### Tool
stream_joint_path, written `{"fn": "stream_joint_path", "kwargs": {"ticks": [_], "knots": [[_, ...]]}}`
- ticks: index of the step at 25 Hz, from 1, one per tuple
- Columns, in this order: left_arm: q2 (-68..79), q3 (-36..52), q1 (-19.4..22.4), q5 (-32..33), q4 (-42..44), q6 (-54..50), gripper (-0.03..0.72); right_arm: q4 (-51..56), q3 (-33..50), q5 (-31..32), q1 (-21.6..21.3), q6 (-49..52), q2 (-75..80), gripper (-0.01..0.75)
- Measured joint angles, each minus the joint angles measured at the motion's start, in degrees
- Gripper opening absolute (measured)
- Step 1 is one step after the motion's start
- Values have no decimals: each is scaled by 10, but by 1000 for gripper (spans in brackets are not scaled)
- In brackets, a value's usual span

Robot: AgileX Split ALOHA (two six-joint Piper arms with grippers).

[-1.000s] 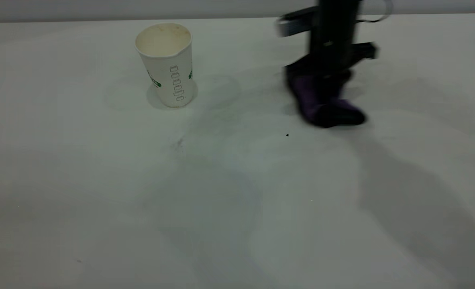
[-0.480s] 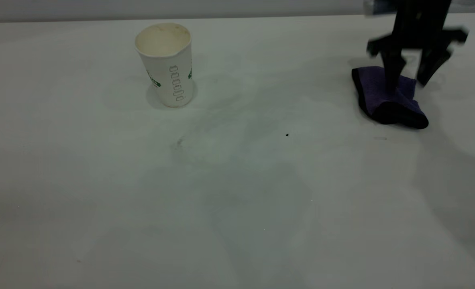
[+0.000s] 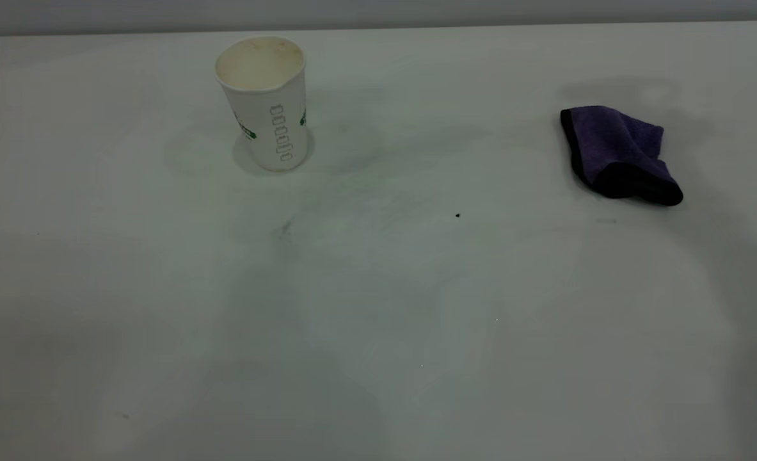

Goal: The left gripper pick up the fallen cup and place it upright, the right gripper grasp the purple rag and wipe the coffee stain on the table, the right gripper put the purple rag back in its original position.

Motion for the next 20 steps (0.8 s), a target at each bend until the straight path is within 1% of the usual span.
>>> {"fn": "stream_joint_path", "kwargs": {"ticks": [4, 6, 12, 20], "knots": [[0, 0, 0, 0, 0, 0, 287, 10, 111, 5, 29, -5, -141, 727], [0, 0, 0, 0, 0, 0, 287, 20, 174, 7, 34, -5, -211, 727], [0, 0, 0, 0, 0, 0, 287, 29, 363, 13, 35, -2, -390, 727], [0, 0, 0, 0, 0, -1, 287, 28, 543, 13, 35, 5, -541, 717]]}}
